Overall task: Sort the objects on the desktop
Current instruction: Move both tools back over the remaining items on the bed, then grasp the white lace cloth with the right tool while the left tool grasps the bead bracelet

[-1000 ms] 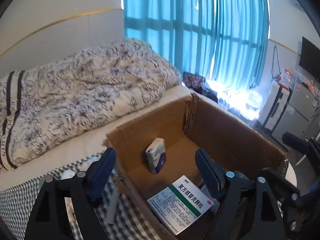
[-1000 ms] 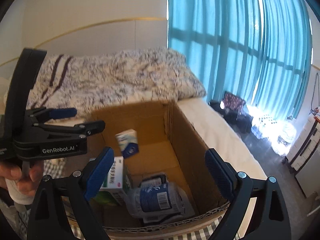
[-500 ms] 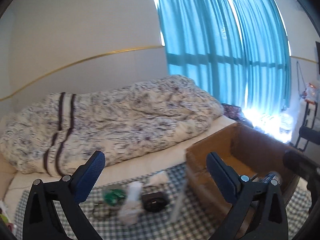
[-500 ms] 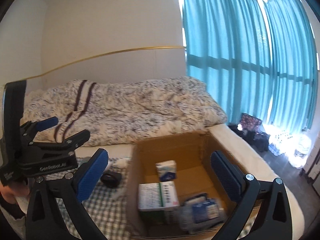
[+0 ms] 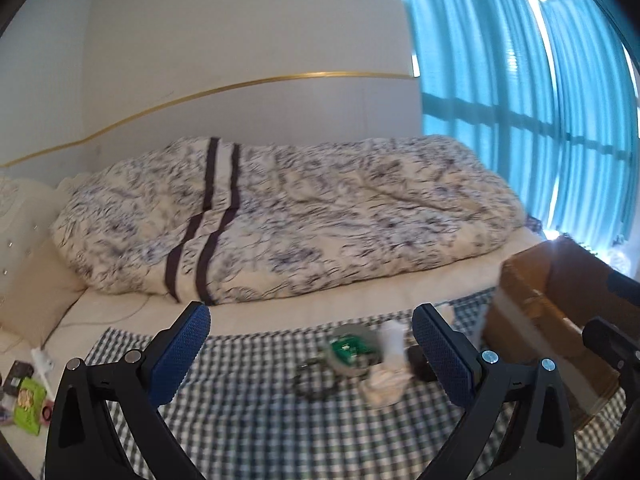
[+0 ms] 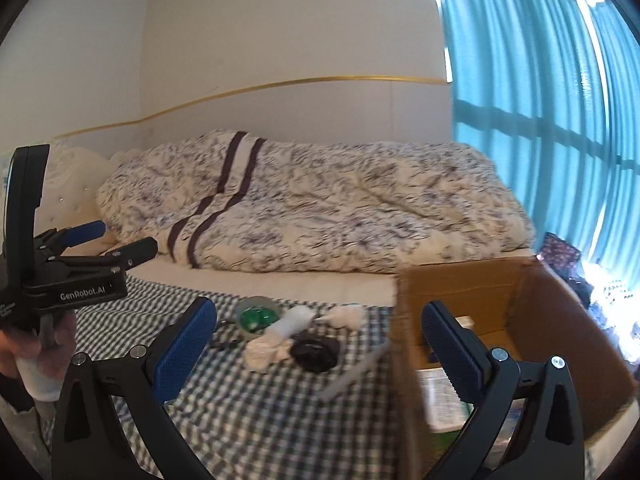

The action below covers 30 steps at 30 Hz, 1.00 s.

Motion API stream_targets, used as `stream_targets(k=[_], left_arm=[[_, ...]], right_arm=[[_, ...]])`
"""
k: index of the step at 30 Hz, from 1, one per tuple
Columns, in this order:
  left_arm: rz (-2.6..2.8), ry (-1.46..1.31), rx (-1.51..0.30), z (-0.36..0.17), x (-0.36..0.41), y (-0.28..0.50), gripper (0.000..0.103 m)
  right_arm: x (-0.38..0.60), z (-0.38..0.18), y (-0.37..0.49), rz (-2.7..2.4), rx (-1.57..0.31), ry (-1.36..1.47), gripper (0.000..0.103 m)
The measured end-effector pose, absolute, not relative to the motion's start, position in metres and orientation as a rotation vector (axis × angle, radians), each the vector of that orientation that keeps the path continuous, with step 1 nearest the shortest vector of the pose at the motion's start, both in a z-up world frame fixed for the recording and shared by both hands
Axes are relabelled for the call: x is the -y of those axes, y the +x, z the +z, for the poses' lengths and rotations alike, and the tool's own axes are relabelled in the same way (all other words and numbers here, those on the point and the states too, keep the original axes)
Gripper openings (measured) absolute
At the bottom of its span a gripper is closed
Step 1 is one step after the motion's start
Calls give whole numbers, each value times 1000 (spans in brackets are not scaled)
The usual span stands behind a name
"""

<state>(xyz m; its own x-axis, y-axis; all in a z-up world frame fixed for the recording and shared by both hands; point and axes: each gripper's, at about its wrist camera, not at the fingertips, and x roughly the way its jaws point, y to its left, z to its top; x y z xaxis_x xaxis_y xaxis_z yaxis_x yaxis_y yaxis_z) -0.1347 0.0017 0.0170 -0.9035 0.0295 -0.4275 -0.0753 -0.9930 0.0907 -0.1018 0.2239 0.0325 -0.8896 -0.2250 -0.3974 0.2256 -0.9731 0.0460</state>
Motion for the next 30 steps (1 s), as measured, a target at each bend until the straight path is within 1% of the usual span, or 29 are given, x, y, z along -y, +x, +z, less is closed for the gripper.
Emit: stream_targets(k=[6, 10, 19, 25, 26, 27, 28, 30], left_arm=[[3031, -731, -172, 1, 14, -148, 103], [3027, -816, -164, -21, 23, -166, 103], [2974, -1052, -153, -86, 29, -211, 103], [2914, -1169, -172, -135, 28, -238, 103], [2904, -1182, -165, -141, 28, -241, 103], [2896, -1192, -158, -146, 28, -245, 103], [2890, -1199, -153, -150, 28, -248, 103], [2877, -1197, -151, -159, 27, -255, 103]], right_arm=[[-199, 14, -119, -2805, -36, 654, 103], [-191, -3, -131, -2777, -46, 722, 103], [-168, -48, -163, -2654, -70, 880, 103], [-145, -91, -184, -2593, -158, 960, 102], [-142, -96, -186, -2588, -165, 964, 101], [-138, -100, -188, -2578, -174, 976, 94], [-135, -106, -191, -2565, -188, 995, 82], [-126, -118, -198, -2542, -217, 1028, 65]])
